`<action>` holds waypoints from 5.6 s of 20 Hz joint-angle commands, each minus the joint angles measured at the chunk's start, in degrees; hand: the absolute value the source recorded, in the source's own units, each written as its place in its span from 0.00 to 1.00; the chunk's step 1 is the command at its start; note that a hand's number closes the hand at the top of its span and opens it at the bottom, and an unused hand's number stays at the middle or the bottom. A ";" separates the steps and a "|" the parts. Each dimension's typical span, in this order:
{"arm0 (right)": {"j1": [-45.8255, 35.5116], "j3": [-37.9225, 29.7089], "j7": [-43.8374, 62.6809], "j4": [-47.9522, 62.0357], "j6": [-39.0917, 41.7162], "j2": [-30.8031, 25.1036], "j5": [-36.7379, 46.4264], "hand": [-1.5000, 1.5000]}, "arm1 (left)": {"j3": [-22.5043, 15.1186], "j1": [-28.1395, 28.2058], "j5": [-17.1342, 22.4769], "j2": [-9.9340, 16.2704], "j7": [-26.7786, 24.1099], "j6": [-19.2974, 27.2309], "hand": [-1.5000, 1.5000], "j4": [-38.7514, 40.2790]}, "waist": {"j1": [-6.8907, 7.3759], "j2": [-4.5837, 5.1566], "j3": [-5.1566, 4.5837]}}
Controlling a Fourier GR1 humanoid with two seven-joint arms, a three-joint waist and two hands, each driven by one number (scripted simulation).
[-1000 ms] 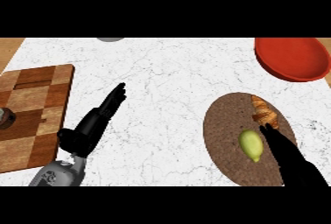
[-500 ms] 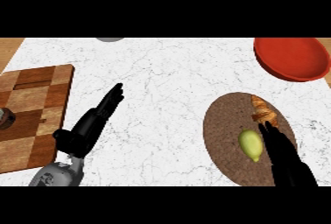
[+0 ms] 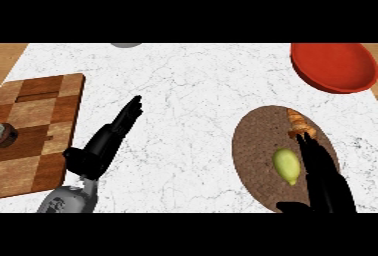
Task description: Pick the lemon from the placemat and place it in the bowl
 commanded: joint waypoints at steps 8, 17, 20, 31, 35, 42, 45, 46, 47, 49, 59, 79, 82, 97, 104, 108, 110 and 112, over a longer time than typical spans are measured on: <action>-5.77 -3.52 -4.28 10.13 -0.09 5.82 0.94 0.00 | 1.14 1.02 -5.38 -4.58 -0.31 -0.86 0.50 0.49 | 0.01 0.02 0.01; -7.95 -6.37 -13.08 12.94 -5.02 5.38 1.88 1.00 | 4.68 4.31 -3.49 -2.59 -1.44 -5.67 0.50 -0.77 | 0.15 0.00 0.00; -9.16 -7.26 -15.11 14.20 -6.75 6.00 2.57 1.00 | 4.58 -0.94 -4.94 -4.34 2.78 -4.68 0.50 -0.78 | 0.03 0.01 0.01; -42.28 -18.89 10.06 38.13 22.27 6.22 -1.79 1.00 | 0.65 -2.25 -6.40 -6.47 1.16 -6.13 0.50 -1.14 | 6.80 2.12 -0.09; -54.89 -20.29 16.67 49.92 22.13 4.10 3.50 1.00 | 1.18 -4.27 -5.59 -7.32 2.46 -6.28 0.50 0.87 | 6.02 2.03 -0.03; -67.57 -21.32 19.78 60.69 6.67 1.84 11.58 1.00 | 1.60 -1.35 -5.13 -6.18 1.25 -7.15 0.50 -0.92 | 5.74 1.66 0.06; -70.77 -22.72 19.62 60.84 -1.36 1.49 12.50 1.00 | 1.88 -0.21 -5.96 -6.21 0.73 -6.28 0.50 0.36 | 4.55 1.38 0.05; -72.45 -23.66 20.30 62.35 -4.17 2.15 12.52 1.00 | 3.11 -3.08 -5.61 -6.31 1.41 -6.00 0.50 0.83 | 4.64 1.66 0.07; -72.52 -25.33 17.96 62.50 -5.41 0.05 11.16 1.00 | 2.06 1.92 -6.03 -5.54 -1.20 -6.52 0.50 -1.01 | 4.49 1.22 0.06; -75.34 -26.51 18.94 63.94 -9.43 1.22 11.04 1.00 | 4.09 -2.53 -5.13 -5.21 2.51 -6.32 0.50 -0.85 | 3.61 1.17 0.07; -78.92 -29.83 15.41 83.58 -16.37 -8.32 14.23 1.00 | 2.40 2.04 -5.91 -5.55 1.68 -6.85 0.50 -3.30 | 3.58 1.19 0.05; -73.99 -44.09 -6.29 95.63 -9.55 -18.15 0.71 0.00 | 3.37 -1.22 -6.42 -6.56 2.10 -6.60 0.50 -1.24 | 4.11 1.93 0.32; -72.44 -45.77 -10.05 93.72 -15.16 -17.97 -0.87 0.00 | 3.61 -2.63 -6.61 -7.41 1.34 -6.15 0.50 0.48 | 4.12 2.16 0.33; -66.15 -59.88 -18.13 88.76 -28.22 -23.28 -15.35 0.00 | 5.91 -0.20 -4.95 -5.39 1.43 -8.11 0.50 -0.38 | 1.75 0.82 0.20; -55.05 -67.64 -31.00 83.03 -26.25 -24.73 -26.17 0.00 | 6.65 -0.01 -6.49 -5.80 3.20 -5.89 0.50 -1.56 | -0.12 0.12 0.15; -47.18 -70.25 -35.28 80.28 -21.35 -25.22 -31.44 0.00 | 6.38 1.96 -5.88 -5.94 3.15 -6.71 0.50 -3.30 | -0.21 -0.02 0.08; -45.33 -70.04 -34.31 79.68 -15.83 -26.73 -33.25 0.00 | 4.74 1.54 -6.85 -7.59 5.52 -5.58 0.50 -4.59 | -0.26 -0.08 0.05; -41.96 -70.37 -35.89 76.20 -13.63 -24.55 -36.14 0.00 | 6.69 2.62 -6.26 -6.23 2.73 -6.68 0.50 -3.50 | -0.42 -0.15 -0.01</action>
